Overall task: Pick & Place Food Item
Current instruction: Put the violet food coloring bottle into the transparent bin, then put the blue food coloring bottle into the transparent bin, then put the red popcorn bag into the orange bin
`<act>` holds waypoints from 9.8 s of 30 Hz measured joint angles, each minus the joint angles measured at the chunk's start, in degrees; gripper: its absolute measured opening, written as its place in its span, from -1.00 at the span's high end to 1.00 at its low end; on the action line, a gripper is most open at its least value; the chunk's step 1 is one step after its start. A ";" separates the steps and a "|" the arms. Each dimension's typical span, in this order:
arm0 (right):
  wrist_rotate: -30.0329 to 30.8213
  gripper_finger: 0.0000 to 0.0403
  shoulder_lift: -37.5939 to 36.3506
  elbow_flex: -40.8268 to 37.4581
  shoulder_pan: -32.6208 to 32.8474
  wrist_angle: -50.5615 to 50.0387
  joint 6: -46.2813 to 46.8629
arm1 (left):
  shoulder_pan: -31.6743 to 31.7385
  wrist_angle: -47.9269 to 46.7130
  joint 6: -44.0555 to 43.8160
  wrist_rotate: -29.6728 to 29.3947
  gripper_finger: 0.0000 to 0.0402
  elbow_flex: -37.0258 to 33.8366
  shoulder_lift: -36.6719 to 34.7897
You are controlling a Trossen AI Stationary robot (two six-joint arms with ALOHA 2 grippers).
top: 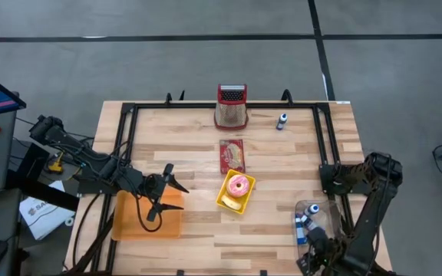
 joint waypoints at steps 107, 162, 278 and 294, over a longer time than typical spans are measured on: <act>-5.88 -0.01 -5.79 -12.13 -116.54 15.19 -97.77 | 2.02 -1.46 -1.18 -0.13 -0.25 0.02 0.02; 8.02 0.48 -32.65 -12.09 -14.25 -9.62 -10.96 | 1.25 0.04 -0.41 -0.14 -0.25 0.02 0.02; 31.57 0.18 -16.87 -15.65 -48.84 19.95 -66.03 | 16.80 -6.51 -26.35 -13.51 -0.25 0.04 6.67; 23.91 0.10 -16.87 -15.65 -58.30 18.61 -82.46 | 51.47 5.93 -36.60 25.07 -0.25 8.72 31.69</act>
